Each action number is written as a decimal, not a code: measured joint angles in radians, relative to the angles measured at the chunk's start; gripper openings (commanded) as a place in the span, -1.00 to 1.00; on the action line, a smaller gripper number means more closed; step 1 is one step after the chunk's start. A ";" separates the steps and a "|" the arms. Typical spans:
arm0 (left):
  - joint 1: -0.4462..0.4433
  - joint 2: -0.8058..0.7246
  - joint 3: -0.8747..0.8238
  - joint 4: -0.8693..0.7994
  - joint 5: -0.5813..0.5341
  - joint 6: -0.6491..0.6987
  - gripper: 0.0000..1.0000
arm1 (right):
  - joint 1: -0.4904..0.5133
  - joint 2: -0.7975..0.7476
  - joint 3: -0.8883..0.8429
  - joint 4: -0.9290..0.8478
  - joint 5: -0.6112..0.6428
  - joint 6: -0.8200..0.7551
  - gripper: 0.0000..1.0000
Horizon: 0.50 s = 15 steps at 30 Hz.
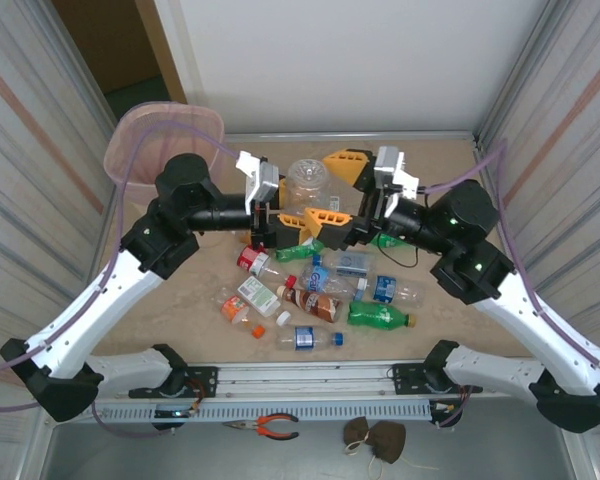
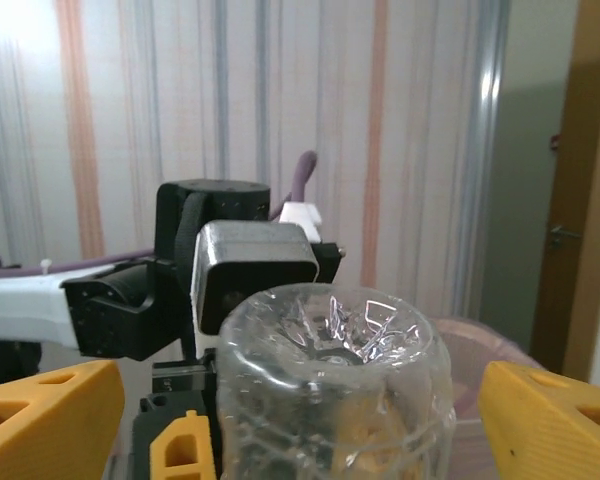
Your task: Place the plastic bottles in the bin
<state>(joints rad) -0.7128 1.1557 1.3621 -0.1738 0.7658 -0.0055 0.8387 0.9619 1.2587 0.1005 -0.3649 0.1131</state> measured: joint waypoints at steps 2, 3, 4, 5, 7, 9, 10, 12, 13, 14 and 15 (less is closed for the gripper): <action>0.009 0.000 0.023 -0.050 -0.065 0.024 0.09 | 0.000 -0.029 0.000 -0.018 0.048 -0.014 0.83; 0.014 0.000 0.035 -0.078 -0.103 0.037 0.09 | 0.000 -0.043 0.000 -0.030 0.076 -0.021 0.84; 0.022 0.000 0.049 -0.110 -0.141 0.051 0.09 | 0.000 -0.056 0.000 -0.043 0.103 -0.026 0.84; 0.030 0.001 0.061 -0.137 -0.168 0.062 0.09 | 0.000 -0.065 0.000 -0.055 0.124 -0.032 0.84; 0.057 0.012 0.102 -0.203 -0.227 0.083 0.09 | 0.000 -0.082 0.000 -0.084 0.177 -0.047 0.84; 0.090 0.030 0.145 -0.253 -0.269 0.097 0.09 | 0.000 -0.092 0.000 -0.113 0.227 -0.056 0.83; 0.112 0.041 0.167 -0.278 -0.290 0.101 0.09 | 0.000 -0.095 0.000 -0.131 0.254 -0.064 0.83; 0.159 0.063 0.207 -0.324 -0.323 0.108 0.09 | 0.000 -0.100 0.000 -0.167 0.304 -0.074 0.83; 0.190 0.076 0.225 -0.346 -0.333 0.109 0.10 | 0.000 -0.101 0.000 -0.187 0.334 -0.079 0.83; 0.218 0.087 0.238 -0.361 -0.340 0.111 0.11 | 0.000 -0.101 0.000 -0.204 0.356 -0.085 0.84; 0.251 0.097 0.249 -0.376 -0.349 0.113 0.11 | -0.001 -0.101 0.000 -0.222 0.380 -0.092 0.83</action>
<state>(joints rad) -0.4622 1.2530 1.6115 -0.5495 0.4164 0.1074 0.8379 0.8612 1.2583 -0.1215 0.0147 0.0212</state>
